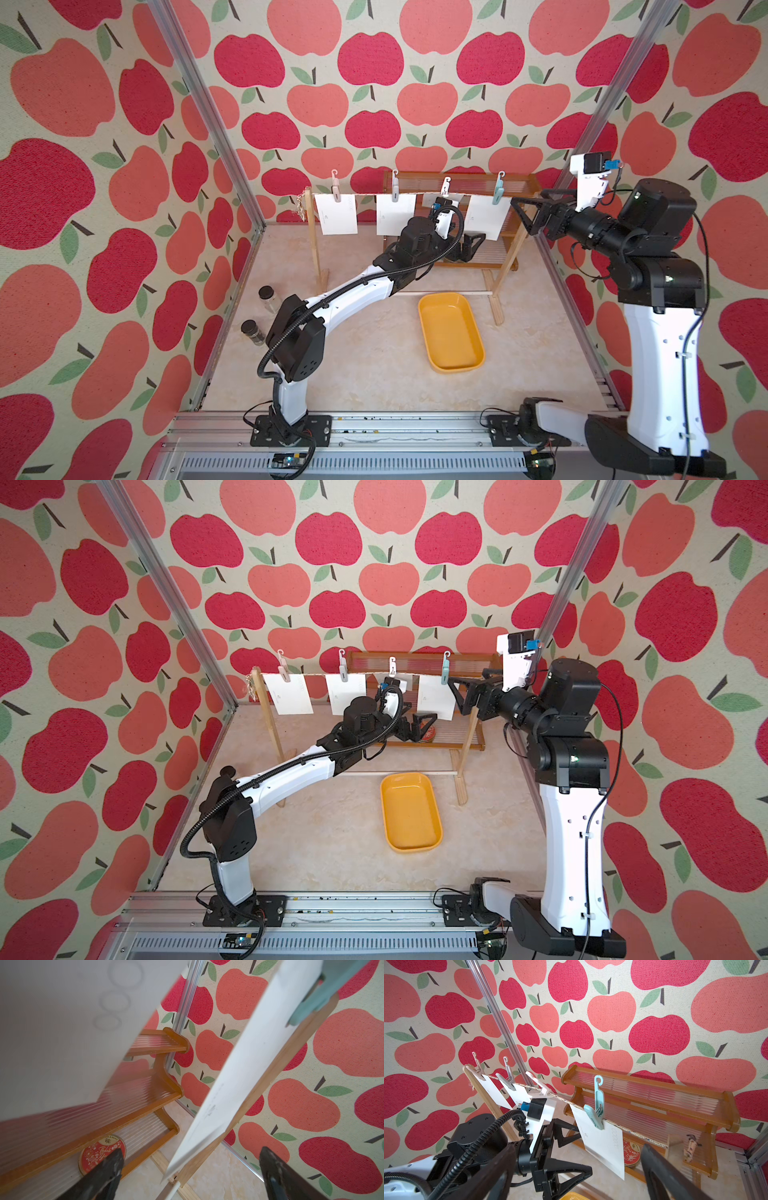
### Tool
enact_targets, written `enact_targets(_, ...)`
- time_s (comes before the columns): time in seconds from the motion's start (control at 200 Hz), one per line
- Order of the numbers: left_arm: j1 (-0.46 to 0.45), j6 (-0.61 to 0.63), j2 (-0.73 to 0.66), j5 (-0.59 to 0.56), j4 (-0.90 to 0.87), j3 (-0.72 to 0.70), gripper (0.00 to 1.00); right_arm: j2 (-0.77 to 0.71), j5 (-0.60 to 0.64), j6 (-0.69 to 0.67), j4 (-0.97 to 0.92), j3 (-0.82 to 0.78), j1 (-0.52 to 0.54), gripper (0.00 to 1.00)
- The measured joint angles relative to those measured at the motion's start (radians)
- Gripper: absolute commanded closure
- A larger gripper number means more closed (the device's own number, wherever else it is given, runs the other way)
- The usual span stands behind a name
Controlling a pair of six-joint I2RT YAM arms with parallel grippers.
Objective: Remove the postcards from the strings
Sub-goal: Pinch the postcard on the clothesline.
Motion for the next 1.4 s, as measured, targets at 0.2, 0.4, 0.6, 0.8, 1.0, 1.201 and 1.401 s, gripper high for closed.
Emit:
enact_targets(0.2,0.018,0.000,0.007,0.030,-0.001,0.015,0.03,0.000,0.000,0.000,0.000,0.000,0.000,0.05)
enact_targets(0.4,0.013,-0.004,0.051,0.125,0.009,0.066,0.18,-0.001,0.000,0.000,0.004,-0.004,0.000,0.05)
enact_targets(0.6,0.005,-0.010,0.074,0.201,0.011,0.078,0.39,-0.003,0.001,0.000,0.007,-0.010,0.000,0.05)
enact_targets(0.8,-0.002,-0.018,0.074,0.224,0.014,0.077,0.73,-0.006,0.000,0.000,0.007,-0.011,0.000,0.06)
enact_targets(1.0,-0.006,-0.024,0.069,0.236,0.008,0.071,1.00,-0.004,0.000,0.000,0.007,-0.007,0.000,0.09)
enact_targets(1.201,-0.006,-0.019,0.058,0.237,-0.003,0.062,1.00,0.050,-0.023,0.000,0.007,0.075,0.000,0.12)
enact_targets(1.401,0.000,-0.019,0.036,0.264,-0.009,0.054,1.00,0.111,-0.052,0.000,0.004,0.119,0.000,0.12)
